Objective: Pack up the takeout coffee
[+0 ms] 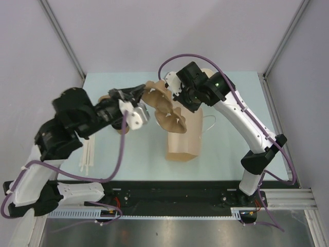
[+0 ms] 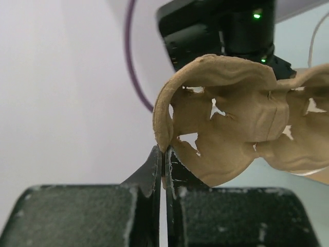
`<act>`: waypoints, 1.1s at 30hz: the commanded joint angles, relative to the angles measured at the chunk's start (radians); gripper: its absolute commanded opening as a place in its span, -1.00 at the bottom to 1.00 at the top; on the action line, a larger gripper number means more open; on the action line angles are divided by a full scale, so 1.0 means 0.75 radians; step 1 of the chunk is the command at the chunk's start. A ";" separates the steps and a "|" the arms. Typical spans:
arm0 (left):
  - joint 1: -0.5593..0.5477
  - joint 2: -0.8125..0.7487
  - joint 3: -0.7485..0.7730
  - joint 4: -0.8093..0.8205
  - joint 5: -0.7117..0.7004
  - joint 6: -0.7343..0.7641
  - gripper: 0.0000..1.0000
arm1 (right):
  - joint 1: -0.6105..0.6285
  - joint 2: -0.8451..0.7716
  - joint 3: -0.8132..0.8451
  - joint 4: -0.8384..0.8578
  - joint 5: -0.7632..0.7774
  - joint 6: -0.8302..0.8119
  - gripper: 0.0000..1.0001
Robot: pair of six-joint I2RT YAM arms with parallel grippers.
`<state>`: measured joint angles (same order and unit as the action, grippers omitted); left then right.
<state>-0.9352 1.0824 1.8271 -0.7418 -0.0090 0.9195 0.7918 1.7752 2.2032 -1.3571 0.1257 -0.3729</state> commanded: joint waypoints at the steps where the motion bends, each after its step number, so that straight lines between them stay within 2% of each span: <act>1: -0.182 -0.063 -0.182 0.269 -0.303 0.224 -1.00 | -0.019 -0.003 0.048 -0.048 0.000 0.029 -1.00; 6: -0.358 -0.077 -0.333 0.412 -0.497 0.353 -1.00 | -0.021 -0.009 0.034 -0.050 0.006 0.035 -1.00; 10: -0.467 -0.046 -0.342 0.463 -0.565 0.412 -1.00 | -0.021 -0.003 0.034 -0.046 0.031 0.041 -1.00; 18: -0.522 0.042 -0.178 0.404 -0.593 0.425 -1.00 | -0.031 0.006 0.036 -0.039 0.049 0.043 -1.00; 29: -0.612 0.060 -0.303 0.502 -0.708 0.525 -1.00 | -0.035 0.008 0.044 -0.039 0.051 0.047 -1.00; 33: -0.639 0.007 -0.466 0.561 -0.728 0.596 -1.00 | -0.027 -0.003 0.049 -0.039 0.035 0.047 -1.00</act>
<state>-1.3926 1.1217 1.5661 -0.3954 -0.4984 1.3006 0.7692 1.7767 2.2032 -1.3575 0.1497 -0.3519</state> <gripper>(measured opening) 0.015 0.009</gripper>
